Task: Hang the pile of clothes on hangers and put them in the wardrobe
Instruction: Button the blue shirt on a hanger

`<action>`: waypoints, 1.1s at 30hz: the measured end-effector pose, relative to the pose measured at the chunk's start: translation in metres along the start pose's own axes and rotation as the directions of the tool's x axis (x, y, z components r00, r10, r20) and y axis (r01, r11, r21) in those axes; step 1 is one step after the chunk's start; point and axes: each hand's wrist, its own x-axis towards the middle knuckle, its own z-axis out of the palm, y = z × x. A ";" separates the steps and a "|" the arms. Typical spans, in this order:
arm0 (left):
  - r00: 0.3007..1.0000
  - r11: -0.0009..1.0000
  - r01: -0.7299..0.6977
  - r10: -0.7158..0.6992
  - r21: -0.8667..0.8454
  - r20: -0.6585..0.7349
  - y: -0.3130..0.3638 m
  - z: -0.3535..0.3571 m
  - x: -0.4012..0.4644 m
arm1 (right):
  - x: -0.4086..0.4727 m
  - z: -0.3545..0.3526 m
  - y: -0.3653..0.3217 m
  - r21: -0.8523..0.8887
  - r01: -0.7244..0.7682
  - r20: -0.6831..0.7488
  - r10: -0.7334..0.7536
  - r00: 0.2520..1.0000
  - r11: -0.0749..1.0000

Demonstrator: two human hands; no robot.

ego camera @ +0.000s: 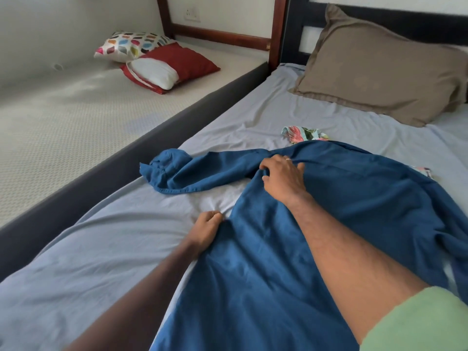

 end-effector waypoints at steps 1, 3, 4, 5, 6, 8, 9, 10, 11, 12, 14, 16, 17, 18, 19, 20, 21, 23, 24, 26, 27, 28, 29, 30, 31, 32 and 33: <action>1.000 1.000 0.006 -0.007 -0.023 -0.022 0.002 -0.001 -0.005 | -0.019 -0.001 -0.008 0.029 0.034 0.022 -0.035 0.999 0.999; 0.999 1.000 0.000 0.000 -0.017 -0.042 0.004 -0.005 -0.019 | -0.053 0.001 -0.023 0.067 0.094 0.067 -0.099 0.993 0.993; 0.999 1.000 -0.004 0.005 0.025 -0.043 0.003 -0.008 -0.030 | -0.070 0.002 -0.030 0.078 0.115 0.089 -0.122 0.989 0.990; 0.999 0.994 -0.018 0.023 0.112 -0.042 0.000 -0.011 -0.040 | -0.083 0.004 -0.036 0.084 0.127 0.109 -0.136 0.985 0.988; 0.998 0.973 -0.043 0.054 0.228 -0.042 -0.006 -0.015 -0.051 | -0.095 0.006 -0.042 0.093 0.130 0.119 -0.141 0.983 0.987; 0.994 0.906 -0.065 0.096 0.419 -0.054 -0.013 -0.021 -0.068 | -0.112 0.012 -0.050 0.125 0.121 0.122 -0.136 0.983 0.985; 0.993 0.896 -0.052 0.094 0.441 -0.073 -0.016 -0.025 -0.077 | -0.120 0.014 -0.055 0.145 0.118 0.120 -0.136 0.983 0.982; 0.993 0.903 -0.035 0.081 0.427 -0.090 -0.018 -0.029 -0.084 | -0.125 0.015 -0.061 0.165 0.118 0.119 -0.139 0.983 0.979; 0.993 0.916 -0.005 0.052 0.400 -0.107 -0.022 -0.035 -0.090 | -0.130 0.015 -0.067 0.176 0.126 0.126 -0.149 0.981 0.976; 0.994 0.924 0.022 0.021 0.381 -0.107 -0.026 -0.040 -0.095 | -0.133 0.015 -0.071 0.175 0.133 0.144 -0.159 0.977 0.975; 0.996 0.915 0.068 -0.040 0.398 -0.078 -0.036 -0.050 -0.103 | -0.135 0.013 -0.077 0.152 0.142 0.215 -0.173 0.961 0.978; 0.995 0.905 0.099 -0.079 0.414 -0.065 -0.041 -0.057 -0.107 | -0.132 0.009 -0.079 0.139 0.122 0.291 -0.158 0.944 0.983; 0.994 0.913 0.109 -0.091 0.392 -0.064 -0.041 -0.060 -0.105 | -0.131 0.007 -0.080 0.144 0.104 0.307 -0.144 0.941 0.984; 0.994 0.928 0.111 -0.096 0.355 -0.059 -0.038 -0.062 -0.103 | -0.128 0.006 -0.081 0.157 0.090 0.305 -0.135 0.943 0.983; 0.994 0.948 0.107 -0.098 0.301 -0.045 -0.034 -0.064 -0.098 | -0.125 0.005 -0.082 0.171 0.084 0.290 -0.132 0.948 0.982; 0.994 0.967 0.107 -0.104 0.231 -0.022 -0.028 -0.064 -0.092 | -0.122 0.004 -0.085 0.182 0.085 0.271 -0.133 0.953 0.980; 0.993 0.981 0.112 -0.114 0.156 0.006 -0.022 -0.063 -0.083 | -0.116 0.003 -0.087 0.188 0.093 0.249 -0.140 0.958 0.978; 0.987 0.989 0.145 -0.147 0.023 0.060 -0.012 -0.059 -0.066 | -0.103 0.000 -0.094 0.207 0.100 0.231 -0.148 0.961 0.973; 0.984 0.986 0.164 -0.162 -0.030 0.077 -0.010 -0.058 -0.056 | -0.093 -0.001 -0.098 0.221 0.104 0.233 -0.156 0.960 0.970; 0.977 0.975 0.198 -0.188 -0.099 0.096 -0.012 -0.055 -0.041 | -0.076 0.000 -0.108 0.250 0.130 0.245 -0.193 0.950 0.959; 0.976 0.973 0.204 -0.194 -0.110 0.097 -0.014 -0.053 -0.037 | -0.067 0.002 -0.113 0.263 0.147 0.249 -0.214 0.945 0.954; 0.976 0.972 0.206 -0.196 -0.111 0.091 -0.016 -0.051 -0.035 | -0.058 0.004 -0.119 0.269 0.162 0.251 -0.231 0.940 0.949; 0.977 0.973 0.205 -0.196 -0.110 0.082 -0.019 -0.049 -0.033 | -0.049 0.008 -0.127 0.274 0.175 0.249 -0.246 0.937 0.946; 0.977 0.972 0.206 -0.199 -0.109 0.077 -0.021 -0.047 -0.032 | -0.040 0.012 -0.135 0.274 0.189 0.243 -0.258 0.935 0.943; 0.977 0.972 0.206 -0.199 -0.116 0.072 -0.023 -0.047 -0.030 | -0.032 0.018 -0.145 0.275 0.206 0.241 -0.275 0.931 0.939; 0.979 0.971 0.201 -0.194 -0.128 0.071 -0.023 -0.047 -0.030 | -0.026 0.024 -0.155 0.268 0.225 0.254 -0.294 0.921 0.937; 0.980 0.970 0.196 -0.187 -0.146 0.072 -0.025 -0.046 -0.029 | -0.022 0.031 -0.165 0.242 0.247 0.290 -0.313 0.904 0.938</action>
